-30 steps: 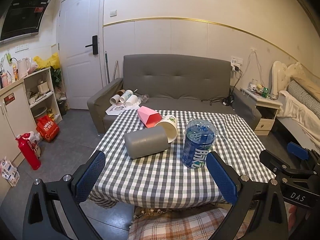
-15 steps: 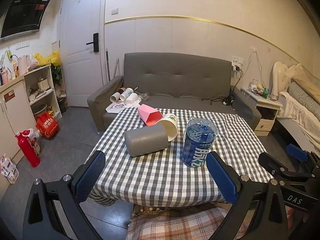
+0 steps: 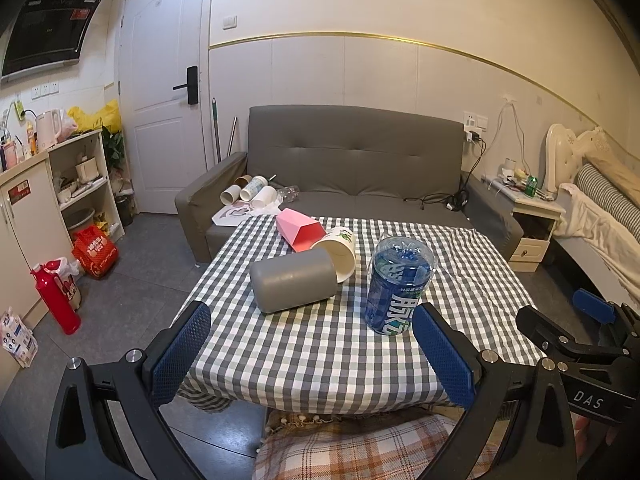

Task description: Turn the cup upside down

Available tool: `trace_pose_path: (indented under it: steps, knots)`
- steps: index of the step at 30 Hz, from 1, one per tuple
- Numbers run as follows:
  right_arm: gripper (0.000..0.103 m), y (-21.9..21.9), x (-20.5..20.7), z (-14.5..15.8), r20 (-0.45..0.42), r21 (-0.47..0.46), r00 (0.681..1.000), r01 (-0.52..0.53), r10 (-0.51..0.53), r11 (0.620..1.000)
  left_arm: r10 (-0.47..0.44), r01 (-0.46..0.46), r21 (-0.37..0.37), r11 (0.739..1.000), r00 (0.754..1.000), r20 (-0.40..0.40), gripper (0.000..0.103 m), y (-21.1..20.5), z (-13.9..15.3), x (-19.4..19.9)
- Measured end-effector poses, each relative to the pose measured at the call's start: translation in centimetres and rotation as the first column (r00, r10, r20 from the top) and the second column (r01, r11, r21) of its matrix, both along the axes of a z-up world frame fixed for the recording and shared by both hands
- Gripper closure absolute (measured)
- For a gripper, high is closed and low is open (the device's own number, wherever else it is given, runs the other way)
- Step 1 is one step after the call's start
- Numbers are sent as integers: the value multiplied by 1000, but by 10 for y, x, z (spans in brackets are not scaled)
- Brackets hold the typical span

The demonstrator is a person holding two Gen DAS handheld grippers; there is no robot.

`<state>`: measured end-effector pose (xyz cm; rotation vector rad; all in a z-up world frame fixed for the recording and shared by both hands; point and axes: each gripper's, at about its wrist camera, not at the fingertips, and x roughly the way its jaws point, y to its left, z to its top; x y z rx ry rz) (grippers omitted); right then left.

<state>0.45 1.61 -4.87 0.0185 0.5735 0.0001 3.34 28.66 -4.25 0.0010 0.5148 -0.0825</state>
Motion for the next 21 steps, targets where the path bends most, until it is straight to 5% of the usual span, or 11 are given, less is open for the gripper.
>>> trace_pose_path:
  steps: [21]
  knots:
    - [0, 1, 1, -3, -13, 4, 1000, 7, -7, 1000, -10, 10, -1, 1000, 1000, 0, 0, -1, -1, -1]
